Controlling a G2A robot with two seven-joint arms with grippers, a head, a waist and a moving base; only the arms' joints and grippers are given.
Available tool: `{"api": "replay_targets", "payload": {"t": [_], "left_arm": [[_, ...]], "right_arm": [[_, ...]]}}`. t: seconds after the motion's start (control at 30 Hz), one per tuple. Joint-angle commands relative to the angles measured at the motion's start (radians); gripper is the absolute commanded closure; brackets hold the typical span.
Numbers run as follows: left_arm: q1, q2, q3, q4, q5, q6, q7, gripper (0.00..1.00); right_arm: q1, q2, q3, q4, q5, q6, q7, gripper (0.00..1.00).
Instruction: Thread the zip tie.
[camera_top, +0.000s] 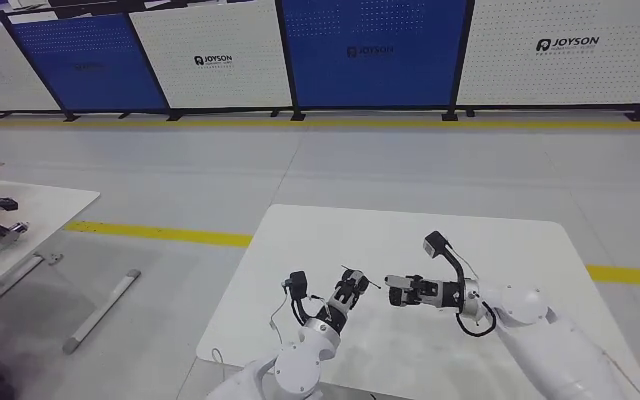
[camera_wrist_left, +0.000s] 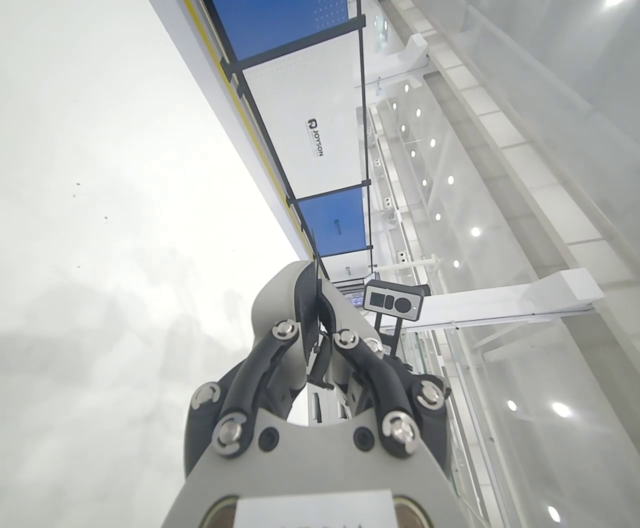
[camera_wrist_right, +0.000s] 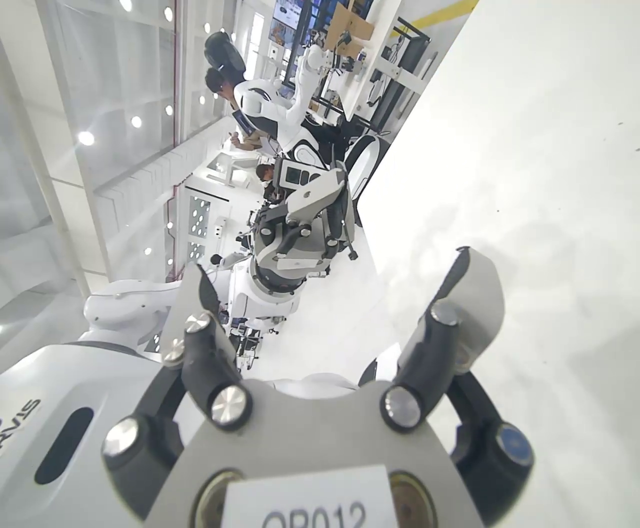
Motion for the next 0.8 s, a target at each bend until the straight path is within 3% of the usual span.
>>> {"api": "replay_targets", "payload": {"t": [0.0, 0.23, 0.3, 0.43, 0.77], "left_arm": [[0.000, 0.000, 0.000, 0.000, 0.000, 0.000, 0.000, 1.00], [0.001, -0.006, -0.007, 0.017, -0.003, -0.004, -0.003, 1.00], [0.001, -0.012, -0.004, 0.019, -0.003, -0.002, -0.003, 1.00], [0.008, -0.019, -0.001, 0.010, -0.011, 0.006, -0.026, 1.00], [0.010, -0.021, -0.003, 0.010, -0.006, -0.003, -0.031, 1.00]], "right_arm": [[0.000, 0.000, 0.000, 0.000, 0.000, 0.000, 0.000, 0.00], [-0.018, -0.003, 0.013, 0.006, 0.049, 0.010, 0.000, 0.00], [-0.016, -0.012, 0.012, 0.027, 0.142, 0.000, 0.082, 0.00], [0.015, -0.033, 0.006, 0.096, 0.203, 0.000, 0.158, 0.00], [0.014, -0.035, 0.004, 0.101, 0.206, 0.002, 0.155, 0.00]]}}
